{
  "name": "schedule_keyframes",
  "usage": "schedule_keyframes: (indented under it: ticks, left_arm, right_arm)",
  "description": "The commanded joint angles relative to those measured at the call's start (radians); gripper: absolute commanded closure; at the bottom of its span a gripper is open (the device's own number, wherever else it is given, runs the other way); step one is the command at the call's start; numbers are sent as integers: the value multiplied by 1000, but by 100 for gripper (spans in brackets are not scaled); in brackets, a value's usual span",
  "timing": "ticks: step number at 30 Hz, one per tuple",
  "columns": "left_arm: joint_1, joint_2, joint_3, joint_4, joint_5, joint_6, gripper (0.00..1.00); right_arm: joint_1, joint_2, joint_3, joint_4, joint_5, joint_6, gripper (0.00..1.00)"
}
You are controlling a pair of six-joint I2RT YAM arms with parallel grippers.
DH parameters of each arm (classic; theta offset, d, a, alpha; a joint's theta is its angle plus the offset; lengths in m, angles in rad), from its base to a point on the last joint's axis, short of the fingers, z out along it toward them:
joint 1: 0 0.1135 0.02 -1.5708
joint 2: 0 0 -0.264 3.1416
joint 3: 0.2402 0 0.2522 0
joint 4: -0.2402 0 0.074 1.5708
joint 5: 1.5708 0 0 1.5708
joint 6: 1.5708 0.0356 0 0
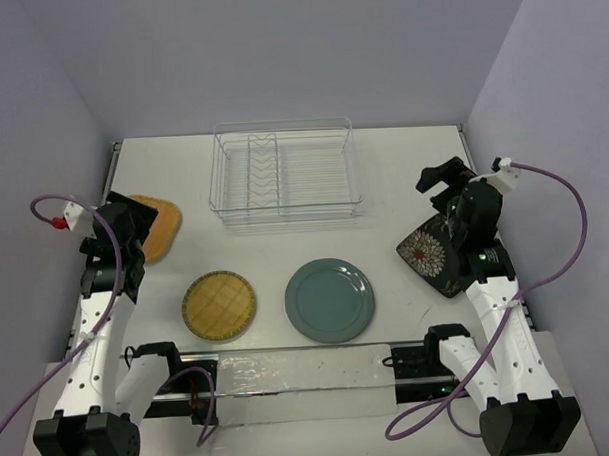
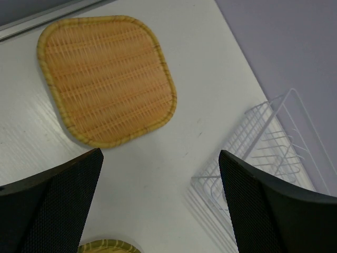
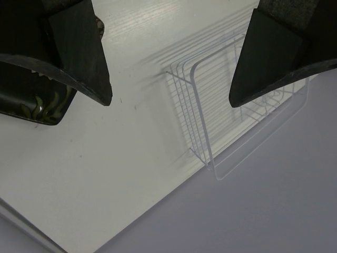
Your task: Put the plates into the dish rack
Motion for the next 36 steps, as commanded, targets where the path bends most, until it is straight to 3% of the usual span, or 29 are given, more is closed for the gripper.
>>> schedule_keyframes:
  ticks: [1, 3, 8, 11, 15, 28, 32, 36]
  left_arm:
    - [15, 34, 15, -69, -96, -114, 1]
    - [51, 47, 1, -70, -96, -149, 1]
    - [254, 108, -111, 82, 140, -122, 1]
    - [329, 191, -160, 147, 213, -116, 1]
    - [347, 265, -200, 280, 286, -97, 1]
    - [388, 475, -194, 342, 303, -130, 1]
    - [393, 564, -176, 361, 328, -156, 5]
    - [393, 658, -153, 378, 360, -199, 15]
  right_arm:
    - [0, 0, -4, 69, -36, -19, 0]
    - [-1, 2, -9, 75, -44, -21, 0]
    - [-1, 12, -14, 97, -94, -44, 0]
    - [-1, 17, -14, 107, -113, -49, 0]
    - [-1, 17, -16, 118, -134, -57, 0]
    - [-1, 0, -29, 130, -157, -50, 1]
    - [-1, -24, -39, 130, -146, -49, 1]
    - [0, -36, -45, 133, -135, -49, 1]
